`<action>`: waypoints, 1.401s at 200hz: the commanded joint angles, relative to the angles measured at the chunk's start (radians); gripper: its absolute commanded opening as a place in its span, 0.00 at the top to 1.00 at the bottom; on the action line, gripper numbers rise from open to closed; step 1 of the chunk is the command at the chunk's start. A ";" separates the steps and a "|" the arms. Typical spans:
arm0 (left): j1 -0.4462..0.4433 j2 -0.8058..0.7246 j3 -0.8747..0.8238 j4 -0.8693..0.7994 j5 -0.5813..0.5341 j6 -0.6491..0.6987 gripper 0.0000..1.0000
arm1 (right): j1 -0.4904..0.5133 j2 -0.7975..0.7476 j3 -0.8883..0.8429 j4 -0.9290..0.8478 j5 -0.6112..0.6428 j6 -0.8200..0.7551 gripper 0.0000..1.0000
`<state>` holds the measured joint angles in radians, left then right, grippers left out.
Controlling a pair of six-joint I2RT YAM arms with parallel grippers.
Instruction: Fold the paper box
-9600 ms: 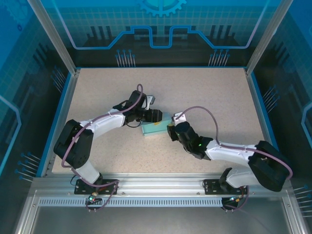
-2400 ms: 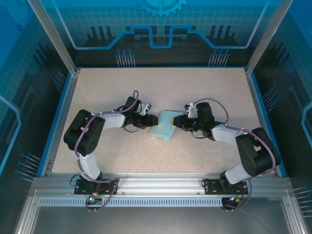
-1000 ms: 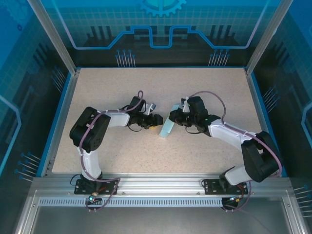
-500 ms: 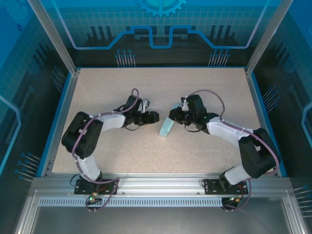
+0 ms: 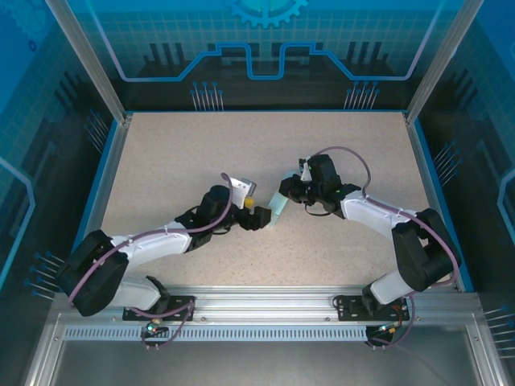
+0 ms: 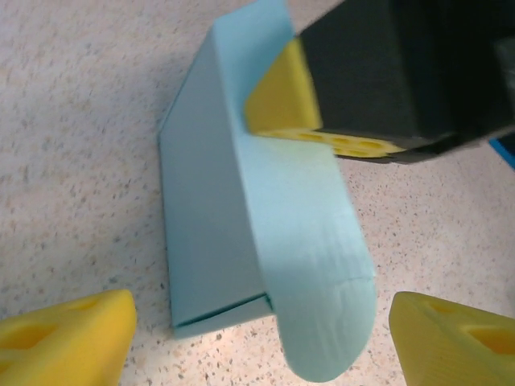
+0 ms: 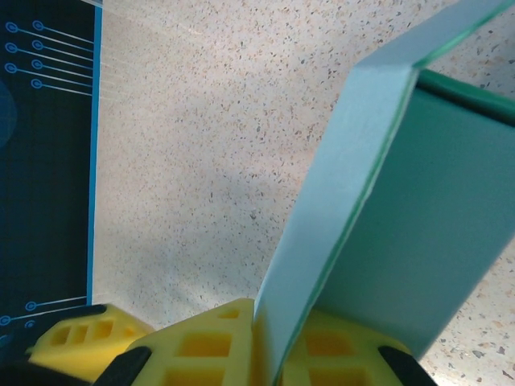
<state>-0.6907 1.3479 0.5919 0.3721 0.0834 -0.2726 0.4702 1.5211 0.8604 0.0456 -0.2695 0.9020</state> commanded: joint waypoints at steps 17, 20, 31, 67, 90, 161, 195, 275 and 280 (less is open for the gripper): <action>-0.088 0.061 0.033 0.066 -0.153 0.186 0.15 | -0.016 0.032 -0.007 -0.043 0.071 -0.044 0.88; -0.093 0.067 0.035 0.069 -0.156 0.191 0.15 | -0.016 0.031 -0.006 -0.042 0.070 -0.043 0.88; -0.113 0.088 0.043 0.078 -0.166 0.212 0.15 | -0.016 0.031 -0.006 -0.038 0.070 -0.042 0.88; -0.166 0.164 0.089 0.080 -0.245 0.283 0.16 | -0.016 0.030 -0.007 -0.033 0.069 -0.041 0.88; -0.180 0.212 0.107 0.106 -0.286 0.317 0.21 | -0.017 0.031 -0.010 -0.033 0.068 -0.043 0.88; -0.184 0.273 0.113 0.181 -0.327 0.345 0.37 | -0.021 0.030 -0.014 -0.029 0.062 -0.040 0.88; -0.182 0.288 0.115 0.193 -0.329 0.349 0.43 | -0.023 0.022 -0.016 -0.030 0.063 -0.041 0.88; -0.154 0.261 0.095 0.169 -0.305 0.370 0.61 | -0.049 -0.047 0.045 -0.118 0.065 -0.139 0.67; -0.149 0.256 0.094 0.167 -0.299 0.371 0.62 | -0.050 -0.053 0.050 -0.129 0.066 -0.150 0.66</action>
<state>-0.8600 1.6241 0.6800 0.5301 -0.2443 0.0822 0.4492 1.5017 0.8642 0.0223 -0.2581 0.8394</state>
